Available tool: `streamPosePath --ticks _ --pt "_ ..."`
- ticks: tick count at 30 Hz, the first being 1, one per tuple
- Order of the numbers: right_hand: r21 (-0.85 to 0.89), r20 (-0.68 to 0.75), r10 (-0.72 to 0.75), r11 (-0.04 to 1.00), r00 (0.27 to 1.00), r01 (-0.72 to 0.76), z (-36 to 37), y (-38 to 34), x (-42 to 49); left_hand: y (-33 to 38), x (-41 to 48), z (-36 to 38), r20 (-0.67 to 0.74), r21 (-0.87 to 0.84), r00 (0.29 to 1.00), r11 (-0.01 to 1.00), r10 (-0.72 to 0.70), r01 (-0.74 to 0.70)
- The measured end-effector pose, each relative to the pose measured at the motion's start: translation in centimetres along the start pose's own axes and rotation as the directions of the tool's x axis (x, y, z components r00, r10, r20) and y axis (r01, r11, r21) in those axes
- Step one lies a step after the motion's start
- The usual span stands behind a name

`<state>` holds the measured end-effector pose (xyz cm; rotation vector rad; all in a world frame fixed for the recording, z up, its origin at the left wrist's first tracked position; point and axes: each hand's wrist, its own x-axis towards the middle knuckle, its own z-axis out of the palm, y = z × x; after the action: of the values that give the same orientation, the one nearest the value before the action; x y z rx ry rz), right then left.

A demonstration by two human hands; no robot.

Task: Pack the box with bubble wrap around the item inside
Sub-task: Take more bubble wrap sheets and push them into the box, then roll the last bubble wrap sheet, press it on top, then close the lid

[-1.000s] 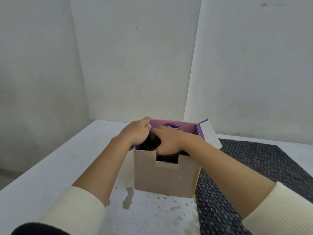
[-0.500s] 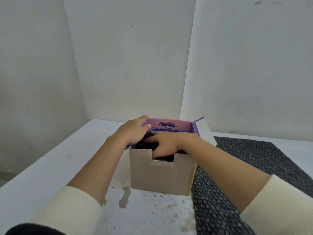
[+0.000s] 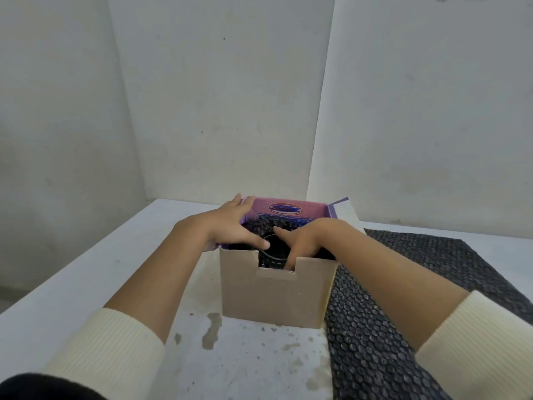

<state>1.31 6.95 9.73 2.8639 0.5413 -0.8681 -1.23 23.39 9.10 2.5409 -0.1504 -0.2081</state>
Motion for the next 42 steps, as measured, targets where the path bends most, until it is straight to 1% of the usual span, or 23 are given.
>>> streamPosePath --ticks 2,4,6,9,11,15,17,19,21,23,25,26,28,29,30,32,34,35,37,39,40,42 --pt "-0.016 -0.044 -0.036 0.999 0.998 0.035 -0.9 0.0 -1.3 -0.2 0.2 0.0 0.011 0.067 1.0 0.998 0.0 -0.001" --pt "-0.152 -0.098 -0.043 0.988 0.994 0.028 -2.1 -0.1 -3.0 -0.4 0.4 -0.1 0.017 0.103 1.0 0.995 -0.008 0.006" --pt "-0.323 -0.113 0.014 0.945 0.994 -0.05 -2.5 0.1 -4.6 -0.4 0.6 -0.2 0.017 0.188 1.0 0.982 -0.022 0.018" --pt "-0.49 -0.115 0.103 0.859 0.988 -0.147 -1.2 0.2 -5.0 -0.5 1.1 0.0 -0.006 0.322 0.999 0.946 -0.036 0.036" --pt "-0.554 -0.124 0.128 0.814 0.984 -0.175 -0.4 0.0 -4.6 -0.6 1.3 0.1 -0.02 0.352 0.999 0.935 -0.039 0.043" --pt "-0.611 -0.121 0.134 0.771 0.983 -0.181 0.0 0.3 -3.3 -0.3 1.2 0.0 -0.03 0.368 0.999 0.929 -0.026 0.036" --pt "-0.549 -0.176 0.099 0.816 0.979 -0.181 0.3 1.1 -2.6 -0.2 1.2 -0.1 -0.025 0.356 1.0 0.934 -0.017 0.025" --pt "-0.437 -0.237 0.04 0.888 0.971 -0.144 0.5 2.0 -2.5 -0.2 1.1 0.0 -0.023 0.308 0.999 0.951 -0.023 0.029" --pt "-0.29 -0.308 -0.041 0.956 0.951 -0.053 0.6 2.9 -3.2 -0.2 0.7 0.0 -0.028 0.215 0.999 0.976 -0.033 0.038" --pt "-0.12 -0.407 -0.111 0.99 0.907 0.068 0.7 4.0 -4.5 0.2 0.3 -0.2 -0.045 0.15 0.998 0.988 -0.038 0.045" --pt "0.006 -0.525 -0.144 0.985 0.839 0.173 0.8 5.7 -6.1 1.0 0.0 -0.4 -0.1 0.184 0.995 0.983 -0.006 0.024" --pt "0.066 -0.587 -0.144 0.972 0.797 0.224 0.9 6.8 -6.8 1.6 -0.1 -0.5 -0.145 0.203 0.989 0.979 0.04 -0.01" --pt "0.198 -0.689 -0.108 0.923 0.717 0.33 1.4 9.6 -8.3 3.8 -0.3 -0.4 -0.237 0.163 0.956 0.977 0.174 -0.138" --pt "0.249 -0.717 -0.076 0.9 0.693 0.357 1.8 11.3 -8.9 5.4 -0.5 -0.2 -0.279 0.125 0.928 0.968 0.246 -0.219" --pt "0.284 -0.729 -0.039 0.892 0.683 0.353 2.4 13.0 -9.4 7.1 -0.7 0.3 -0.318 0.099 0.893 0.948 0.319 -0.303" --pt "0.339 -0.713 0.039 0.893 0.7 0.296 4.0 16.5 -10.1 11.1 -1.1 1.9 -0.366 0.067 0.818 0.889 0.444 -0.453" --pt "0.392 -0.669 0.111 0.893 0.735 0.222 6.2 20.0 -10.5 14.7 -1.4 4.3 -0.354 0.022 0.77 0.828 0.53 -0.56" --pt "0.417 -0.644 0.145 0.89 0.751 0.186 7.3 21.6 -10.7 16.1 -1.4 5.7 -0.327 -0.003 0.761 0.805 0.56 -0.594" --pt "0.456 -0.595 0.203 0.882 0.778 0.119 9.7 24.3 -11.2 18.5 -1.1 8.8 -0.255 -0.031 0.75 0.77 0.61 -0.637" --pt "0.469 -0.547 0.24 0.882 0.802 0.056 12.0 26.5 -11.5 19.9 -0.3 11.9 -0.173 -0.032 0.756 0.763 0.632 -0.645" --pt "0.475 -0.523 0.257 0.88 0.812 0.028 13.1 27.5 -11.6 20.2 0.4 13.3 -0.123 -0.021 0.771 0.775 0.625 -0.632" --pt "0.485 -0.486 0.285 0.874 0.826 -0.016 14.9 29.1 -11.5 19.8 2.1 15.8 0.0 0.02 0.832 0.832 0.555 -0.554"
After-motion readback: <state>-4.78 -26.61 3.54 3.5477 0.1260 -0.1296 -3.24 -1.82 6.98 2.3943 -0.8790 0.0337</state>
